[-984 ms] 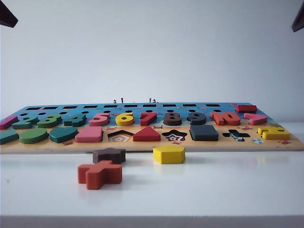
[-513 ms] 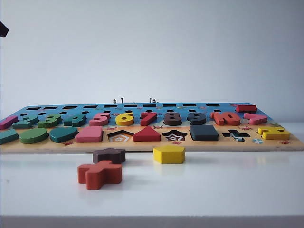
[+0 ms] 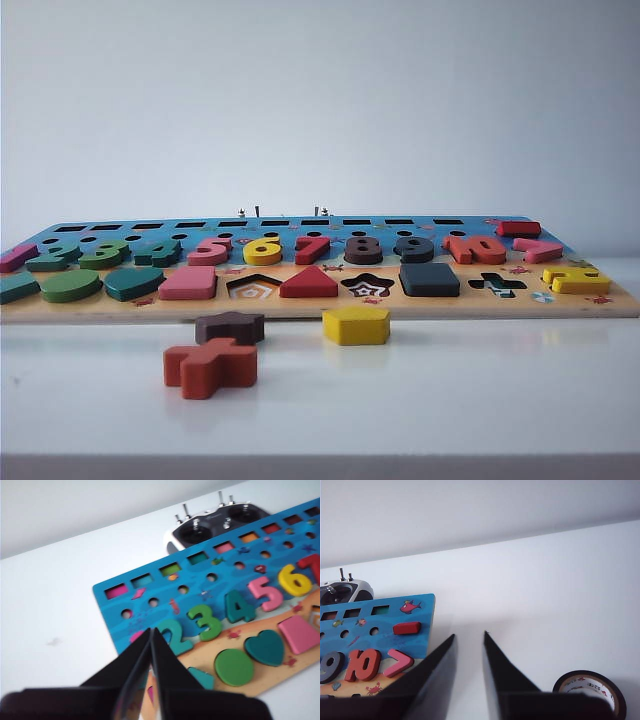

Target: Insert the cube into the slot.

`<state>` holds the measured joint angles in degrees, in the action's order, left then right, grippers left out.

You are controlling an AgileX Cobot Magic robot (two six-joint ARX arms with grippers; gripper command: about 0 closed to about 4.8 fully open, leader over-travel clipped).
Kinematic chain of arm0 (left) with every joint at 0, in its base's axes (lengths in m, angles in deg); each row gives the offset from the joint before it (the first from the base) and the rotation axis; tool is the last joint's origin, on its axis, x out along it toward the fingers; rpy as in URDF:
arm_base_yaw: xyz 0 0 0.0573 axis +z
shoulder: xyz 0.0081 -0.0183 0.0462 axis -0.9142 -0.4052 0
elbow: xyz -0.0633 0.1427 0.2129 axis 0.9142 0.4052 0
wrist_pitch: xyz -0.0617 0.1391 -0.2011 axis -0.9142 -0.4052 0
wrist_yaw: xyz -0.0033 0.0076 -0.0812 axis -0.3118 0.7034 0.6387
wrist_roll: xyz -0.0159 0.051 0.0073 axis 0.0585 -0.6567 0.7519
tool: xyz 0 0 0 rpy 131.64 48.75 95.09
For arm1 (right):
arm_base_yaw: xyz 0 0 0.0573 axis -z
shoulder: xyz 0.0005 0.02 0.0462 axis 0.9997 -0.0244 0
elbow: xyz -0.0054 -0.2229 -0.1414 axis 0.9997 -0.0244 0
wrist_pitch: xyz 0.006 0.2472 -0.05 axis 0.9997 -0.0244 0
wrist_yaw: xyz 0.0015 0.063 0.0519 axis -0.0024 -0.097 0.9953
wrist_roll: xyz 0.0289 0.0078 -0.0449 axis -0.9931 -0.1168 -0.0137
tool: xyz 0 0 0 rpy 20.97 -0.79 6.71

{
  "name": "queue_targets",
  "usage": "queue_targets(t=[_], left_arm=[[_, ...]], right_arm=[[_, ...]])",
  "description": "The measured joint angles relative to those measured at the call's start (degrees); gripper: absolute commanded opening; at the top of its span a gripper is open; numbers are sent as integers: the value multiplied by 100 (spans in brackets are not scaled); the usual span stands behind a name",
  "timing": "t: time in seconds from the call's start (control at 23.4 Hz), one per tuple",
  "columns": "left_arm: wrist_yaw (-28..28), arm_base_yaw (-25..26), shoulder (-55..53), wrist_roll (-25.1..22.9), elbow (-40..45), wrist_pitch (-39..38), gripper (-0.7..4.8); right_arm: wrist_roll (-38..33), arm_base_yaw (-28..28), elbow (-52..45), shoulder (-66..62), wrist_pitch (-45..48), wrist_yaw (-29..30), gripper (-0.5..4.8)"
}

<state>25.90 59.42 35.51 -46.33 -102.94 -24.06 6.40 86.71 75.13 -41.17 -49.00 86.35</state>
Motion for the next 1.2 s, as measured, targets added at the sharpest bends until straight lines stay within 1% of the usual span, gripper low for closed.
queue_targets(t=[0.04, 0.09, 0.26, 0.38, 0.51, 0.6, 0.68, 0.9, 1.03, 1.2], left_arm=[[-92, 37, 63, 15, 103, 79, 20], [-190, 105, 201, 17, 297, 205, 20], [-323, 254, 466, 20, 621, 334, 20], [-586, 426, 861, 66, 885, 446, 20], [-787, 470, 1182, 114, 1045, 450, 20], [-1102, 470, 1493, 125, 1152, 448, 20], [-1215, 468, 1628, 122, 1158, 455, 20], [-1248, 470, 1825, 122, 1263, 452, 20], [-1248, 470, 1823, 122, 1268, 450, 20], [-1248, 470, 1823, 122, 1287, 455, 20]], right_arm=[[-4, 0, -48, 48, 39, 0, -7], [-15, 0, -120, 125, 136, 2, -7], [-15, 0, -234, 273, 223, 2, -8], [7, 2, -595, 503, 577, 2, -8], [7, 39, -914, 645, 765, 7, -8], [7, 144, -1123, 782, 881, 9, -8], [7, 166, -1207, 848, 894, 22, -8], [9, 181, -1325, 850, 1023, 48, -8], [122, 184, -1646, 850, 1325, 170, -8], [184, 184, -1707, 850, 1316, 214, -8]])
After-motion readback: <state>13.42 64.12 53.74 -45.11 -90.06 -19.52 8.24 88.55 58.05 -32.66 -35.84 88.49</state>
